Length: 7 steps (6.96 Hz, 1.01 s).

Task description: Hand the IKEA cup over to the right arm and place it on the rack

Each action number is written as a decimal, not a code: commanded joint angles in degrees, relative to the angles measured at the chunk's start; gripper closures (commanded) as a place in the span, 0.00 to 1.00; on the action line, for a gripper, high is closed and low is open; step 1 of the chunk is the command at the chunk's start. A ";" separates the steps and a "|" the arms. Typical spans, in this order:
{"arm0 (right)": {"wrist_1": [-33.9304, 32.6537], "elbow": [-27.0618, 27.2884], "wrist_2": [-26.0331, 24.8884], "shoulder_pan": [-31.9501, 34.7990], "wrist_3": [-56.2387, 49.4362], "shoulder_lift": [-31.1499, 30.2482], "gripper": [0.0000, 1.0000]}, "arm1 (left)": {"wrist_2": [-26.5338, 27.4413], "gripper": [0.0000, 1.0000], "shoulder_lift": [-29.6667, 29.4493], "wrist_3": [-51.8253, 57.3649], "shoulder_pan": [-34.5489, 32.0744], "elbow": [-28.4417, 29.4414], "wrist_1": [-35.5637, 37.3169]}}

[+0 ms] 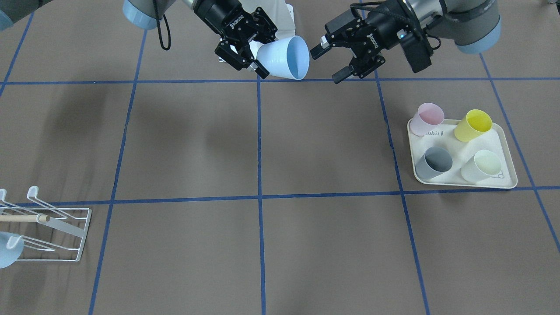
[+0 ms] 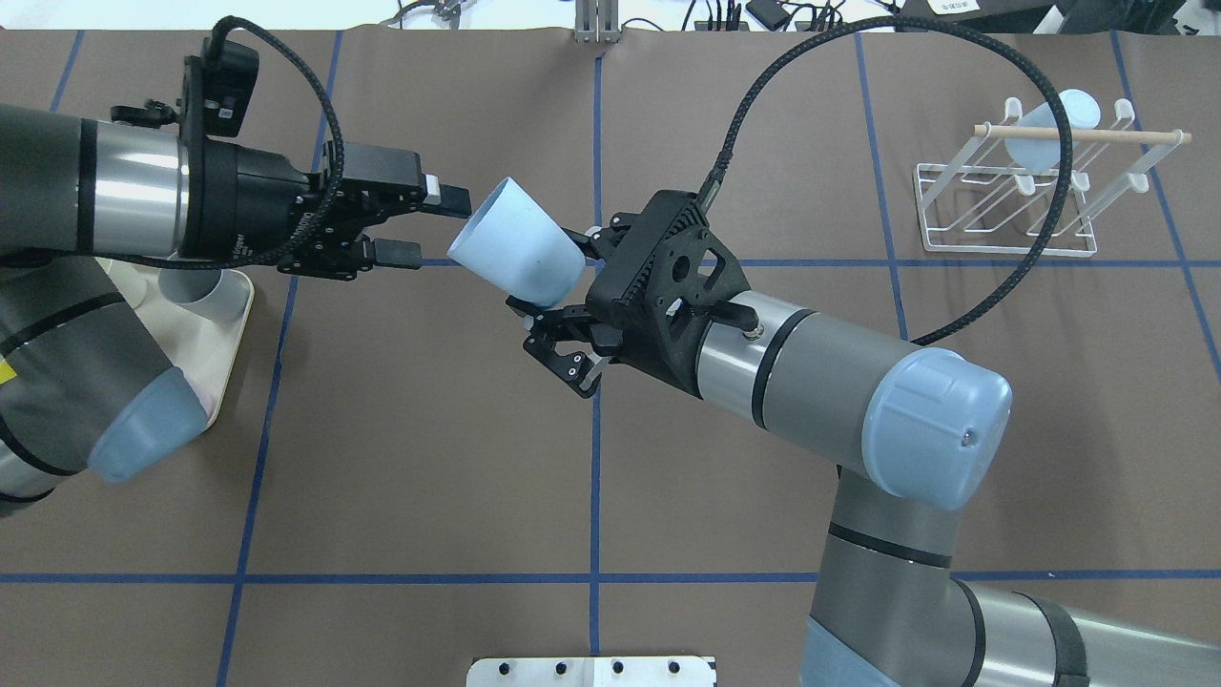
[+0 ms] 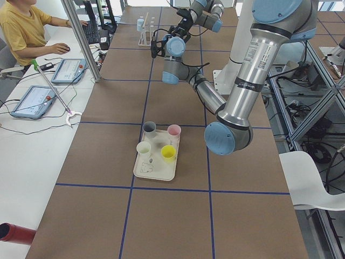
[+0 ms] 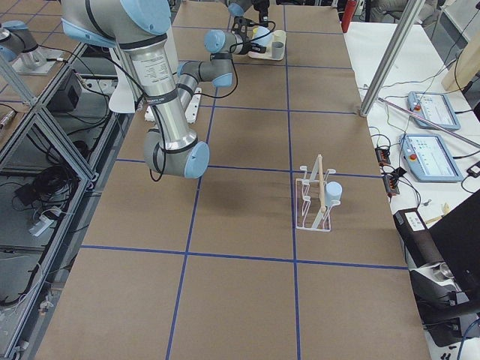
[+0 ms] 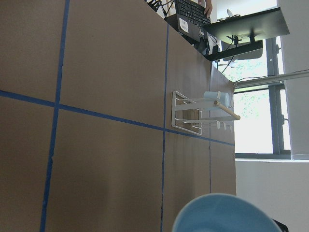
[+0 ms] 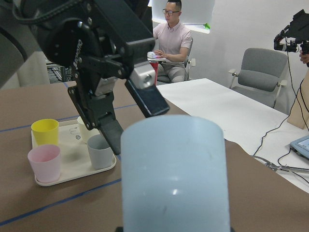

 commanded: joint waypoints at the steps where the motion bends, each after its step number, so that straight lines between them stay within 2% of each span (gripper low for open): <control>1: -13.38 3.18 0.16 2.61 0.00 0.16 0.69 | -2.23 0.00 5.47 10.34 -3.68 -0.32 0.08; 2: -21.29 4.16 3.64 6.46 -0.87 0.33 0.78 | -2.23 0.00 8.98 17.61 -5.26 -0.32 0.09; 4: -30.64 3.91 19.77 18.30 -12.25 0.16 0.90 | -2.23 0.00 13.65 26.97 -8.51 -0.32 0.17; 5: -36.17 3.82 20.80 21.67 -18.31 -0.01 0.99 | -2.15 0.00 14.54 29.79 -9.22 -0.67 1.57; 7: -44.80 3.65 20.11 27.21 -36.47 -0.36 1.00 | -2.14 0.00 15.68 34.90 -10.37 -2.24 5.00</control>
